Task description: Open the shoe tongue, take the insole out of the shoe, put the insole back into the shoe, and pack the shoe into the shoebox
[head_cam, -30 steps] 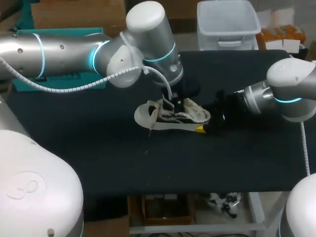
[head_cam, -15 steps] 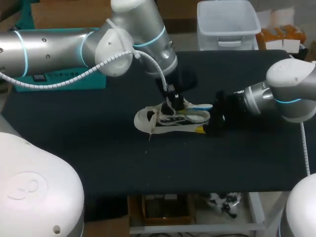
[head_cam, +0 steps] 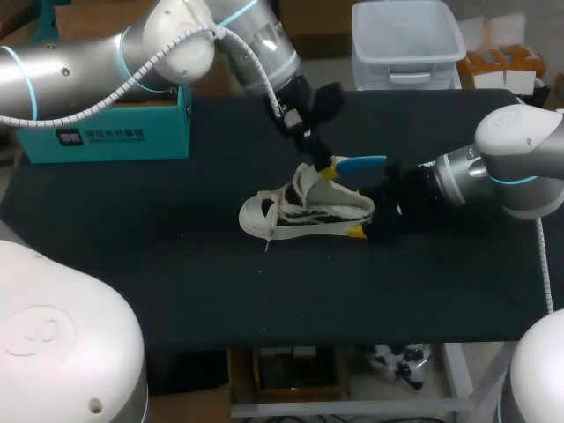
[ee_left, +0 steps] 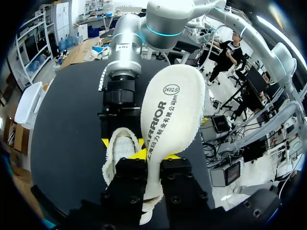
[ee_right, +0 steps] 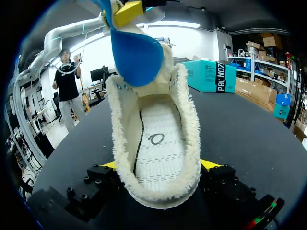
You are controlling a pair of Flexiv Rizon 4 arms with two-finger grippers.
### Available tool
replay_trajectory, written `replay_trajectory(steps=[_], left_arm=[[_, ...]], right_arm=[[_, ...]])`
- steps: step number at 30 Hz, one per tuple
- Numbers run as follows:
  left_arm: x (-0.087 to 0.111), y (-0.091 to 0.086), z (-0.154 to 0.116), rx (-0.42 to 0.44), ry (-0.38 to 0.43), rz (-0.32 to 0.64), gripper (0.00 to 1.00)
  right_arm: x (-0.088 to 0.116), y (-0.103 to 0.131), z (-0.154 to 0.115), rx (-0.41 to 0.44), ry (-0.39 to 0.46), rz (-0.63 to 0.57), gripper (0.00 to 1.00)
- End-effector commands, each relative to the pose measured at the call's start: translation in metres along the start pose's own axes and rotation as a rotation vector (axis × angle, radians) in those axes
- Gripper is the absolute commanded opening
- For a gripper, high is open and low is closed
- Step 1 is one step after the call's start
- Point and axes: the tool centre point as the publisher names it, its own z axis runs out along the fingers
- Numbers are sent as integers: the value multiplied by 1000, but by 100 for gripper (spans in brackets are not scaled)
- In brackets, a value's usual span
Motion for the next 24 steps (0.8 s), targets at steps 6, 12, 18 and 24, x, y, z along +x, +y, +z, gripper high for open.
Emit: replay_trajectory(steps=[6, 12, 18, 24], left_arm=[[15, -20, -17, 33, 66, 42, 0], [23, -32, -34, 85, 177, 99, 0], [38, -43, -54, 146, 240, 161, 0], [48, -40, -76, 198, 293, 214, 0]], right_arm=[[1, -4, -2, 1, -3, -5, 0], [6, -5, -18, 17, -23, 33, 100], [14, 3, -48, 110, -55, 108, 100], [20, 23, -79, 219, -68, 127, 100]])
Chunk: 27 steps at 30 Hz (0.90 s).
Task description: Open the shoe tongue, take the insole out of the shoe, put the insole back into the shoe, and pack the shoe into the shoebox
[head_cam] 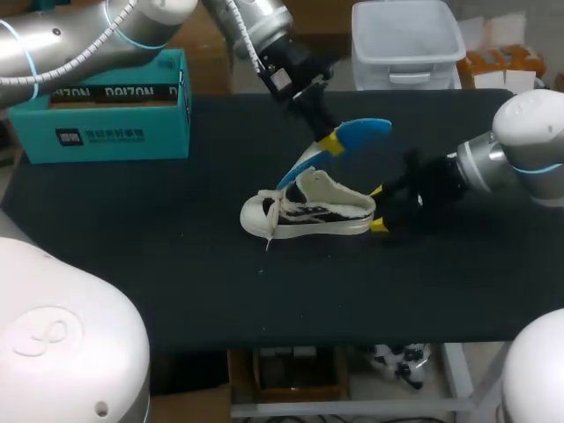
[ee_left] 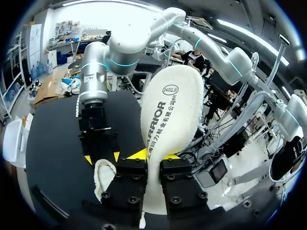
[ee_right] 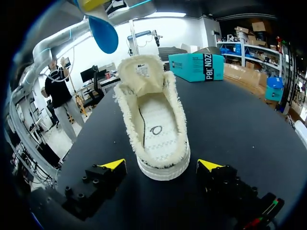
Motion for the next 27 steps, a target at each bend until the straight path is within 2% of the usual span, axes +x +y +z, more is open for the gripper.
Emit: replay_trajectory(steps=[1, 4, 11, 18, 27], left_arm=[[6, 6, -17, 27, 35, 25, 0], [12, 13, -28, 54, 69, 49, 0], [23, 44, -63, 135, 139, 62, 0], [41, 70, -87, 166, 85, 50, 0], [53, 100, -105, 190, 29, -3, 0]], right_arm=[[15, 22, -32, 123, -32, -1, 100], [13, 33, -42, 177, -28, 1, 100], [4, 65, -54, 335, -27, 23, 100], [-4, 89, -49, 461, -29, 43, 100], [-20, 105, -20, 545, -25, 16, 100]])
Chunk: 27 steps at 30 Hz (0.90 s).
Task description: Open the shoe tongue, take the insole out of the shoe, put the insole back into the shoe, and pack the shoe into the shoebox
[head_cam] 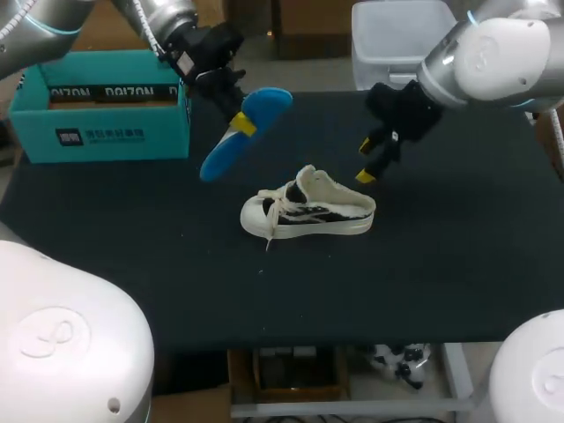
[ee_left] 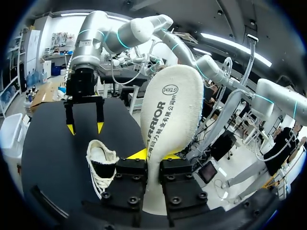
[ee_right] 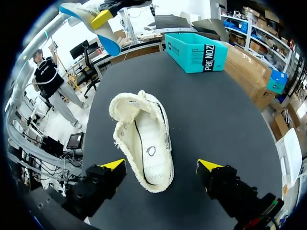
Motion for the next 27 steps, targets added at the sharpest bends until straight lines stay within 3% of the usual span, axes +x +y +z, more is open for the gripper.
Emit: replay_trajectory(steps=[1, 15, 27], left_arm=[[12, 14, -7, 31, -70, -19, 0], [20, 52, -25, 32, -132, -95, 0], [26, 70, -27, 28, -163, -127, 0]], right_arm=[[-7, 12, 18, 169, 12, 3, 100], [-1, 34, 55, 344, -11, 84, 100], [3, 37, 79, 375, -34, 65, 100]])
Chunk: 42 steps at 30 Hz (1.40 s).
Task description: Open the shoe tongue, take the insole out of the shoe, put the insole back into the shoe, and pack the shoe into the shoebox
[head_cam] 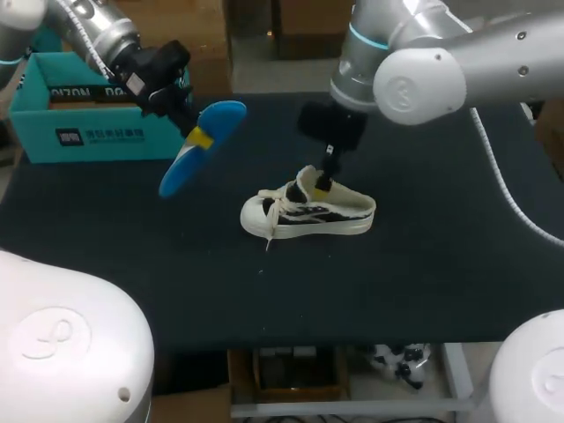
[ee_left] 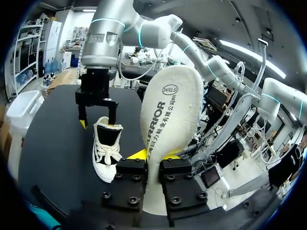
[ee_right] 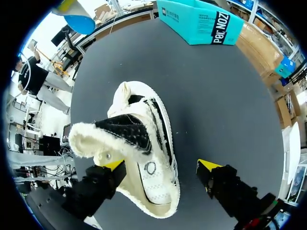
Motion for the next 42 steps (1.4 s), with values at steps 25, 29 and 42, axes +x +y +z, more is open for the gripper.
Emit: replay_trajectory(steps=[25, 29, 42], left_arm=[[-6, 10, 2, -3, -10, -15, 0], [-10, 2, 5, -16, 27, 11, 0], [-5, -40, 12, -79, 156, 180, 0]], right_arm=[[15, 8, 1, 114, -34, 64, 0], [21, 7, -4, 106, -37, 125, 0], [44, 1, -24, -6, -60, 472, 0]])
